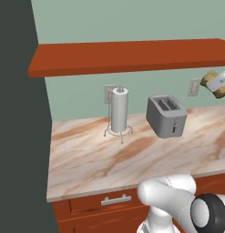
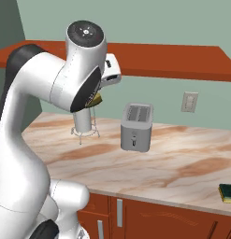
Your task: Open the cabinet. Pick the sponge and place it next to the sink. Then close the cabinet.
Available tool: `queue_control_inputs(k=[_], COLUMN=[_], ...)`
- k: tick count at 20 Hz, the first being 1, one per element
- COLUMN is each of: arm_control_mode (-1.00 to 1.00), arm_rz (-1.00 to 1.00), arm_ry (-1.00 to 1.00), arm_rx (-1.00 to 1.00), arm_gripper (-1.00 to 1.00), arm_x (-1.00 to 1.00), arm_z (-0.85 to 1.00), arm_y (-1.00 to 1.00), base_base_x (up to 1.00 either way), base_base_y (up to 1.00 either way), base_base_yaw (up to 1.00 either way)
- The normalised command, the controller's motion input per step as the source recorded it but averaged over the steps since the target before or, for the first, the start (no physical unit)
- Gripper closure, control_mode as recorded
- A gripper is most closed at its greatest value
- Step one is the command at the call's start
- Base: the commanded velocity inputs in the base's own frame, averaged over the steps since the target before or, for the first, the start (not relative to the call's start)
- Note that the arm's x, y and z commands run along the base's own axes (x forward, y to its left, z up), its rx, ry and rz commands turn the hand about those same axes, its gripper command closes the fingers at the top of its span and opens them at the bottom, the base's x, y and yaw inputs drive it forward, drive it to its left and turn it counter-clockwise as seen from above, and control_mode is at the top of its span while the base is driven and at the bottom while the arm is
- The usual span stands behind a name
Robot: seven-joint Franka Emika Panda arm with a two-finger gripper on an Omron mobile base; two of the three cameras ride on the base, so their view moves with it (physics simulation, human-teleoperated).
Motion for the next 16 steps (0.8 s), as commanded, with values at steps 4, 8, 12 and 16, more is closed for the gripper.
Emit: queue_control_inputs(k=[4,8,12,16], arm_control_mode=[-1.0,-1.0,-1.0,-1.0], arm_rz=[-0.04,-0.06,-0.1,-0.12], arm_ry=[0.0,0.0,0.0,0.0], arm_rx=[0.0,0.0,-0.01,-0.01], arm_gripper=[1.0,1.0,1.0,1.0], arm_x=[-0.41,-0.4,-0.36,-0.27], arm_z=[-0.18,-0.21,-0.36,-0.39], arm_y=[-0.23,-0.22,-0.17,-0.18], base_base_x=[0.0,0.0,0.0,0.0], base_base_y=[0.0,0.0,0.0,0.0], base_base_yaw=[0.0,0.0,0.0,0.0])
